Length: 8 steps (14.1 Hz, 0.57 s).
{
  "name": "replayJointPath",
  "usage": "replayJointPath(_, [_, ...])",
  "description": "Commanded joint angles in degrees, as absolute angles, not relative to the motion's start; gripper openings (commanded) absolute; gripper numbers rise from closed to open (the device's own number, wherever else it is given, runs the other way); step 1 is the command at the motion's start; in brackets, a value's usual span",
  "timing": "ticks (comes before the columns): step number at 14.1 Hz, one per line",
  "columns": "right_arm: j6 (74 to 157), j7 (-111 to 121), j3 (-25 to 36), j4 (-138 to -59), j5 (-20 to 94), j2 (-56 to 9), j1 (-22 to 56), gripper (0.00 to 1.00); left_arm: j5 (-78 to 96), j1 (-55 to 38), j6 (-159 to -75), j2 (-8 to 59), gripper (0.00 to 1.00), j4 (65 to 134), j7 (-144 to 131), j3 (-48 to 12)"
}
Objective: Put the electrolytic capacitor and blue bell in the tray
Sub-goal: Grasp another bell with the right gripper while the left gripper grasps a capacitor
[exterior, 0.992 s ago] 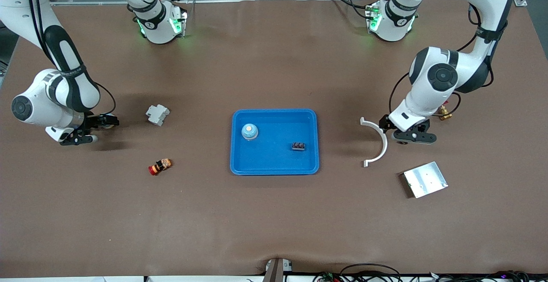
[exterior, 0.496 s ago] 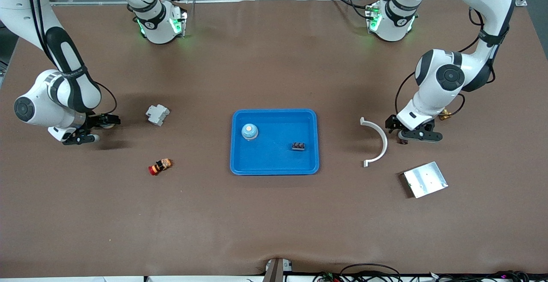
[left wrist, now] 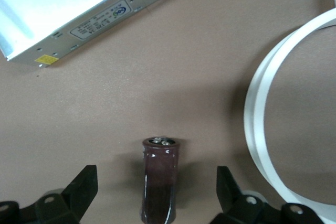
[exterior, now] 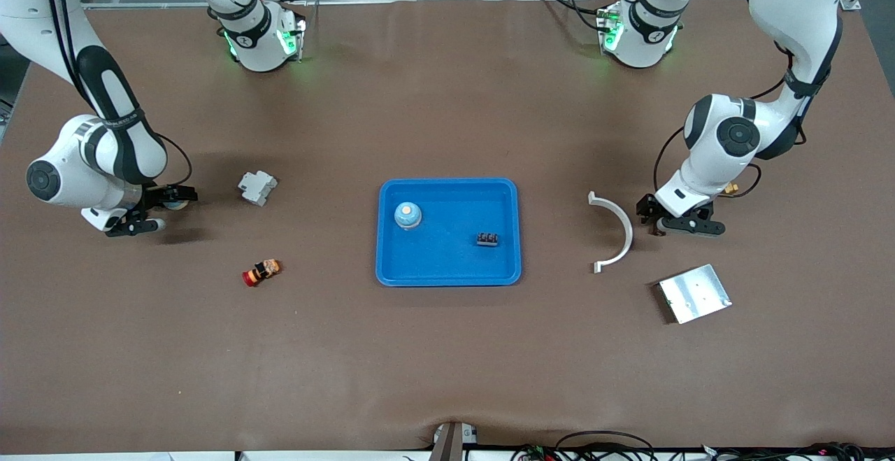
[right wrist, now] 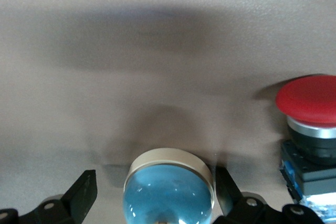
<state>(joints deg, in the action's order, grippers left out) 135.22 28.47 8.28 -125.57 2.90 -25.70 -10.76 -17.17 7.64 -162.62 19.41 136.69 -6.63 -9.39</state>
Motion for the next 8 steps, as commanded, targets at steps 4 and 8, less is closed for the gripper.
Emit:
replayJointPath(4, [133.25,31.02,8.61,-125.60,1.76,-25.58,-11.16,0.54,-18.46,8.26,-164.00,20.12,1.00,136.84,-6.24,-9.93])
replayJointPath(8, [119.40,30.24,8.53,-118.68,2.02,-24.96,-11.16,0.20,-19.68,9.22,-164.27,20.65,1.00,136.85,-6.15,-9.84])
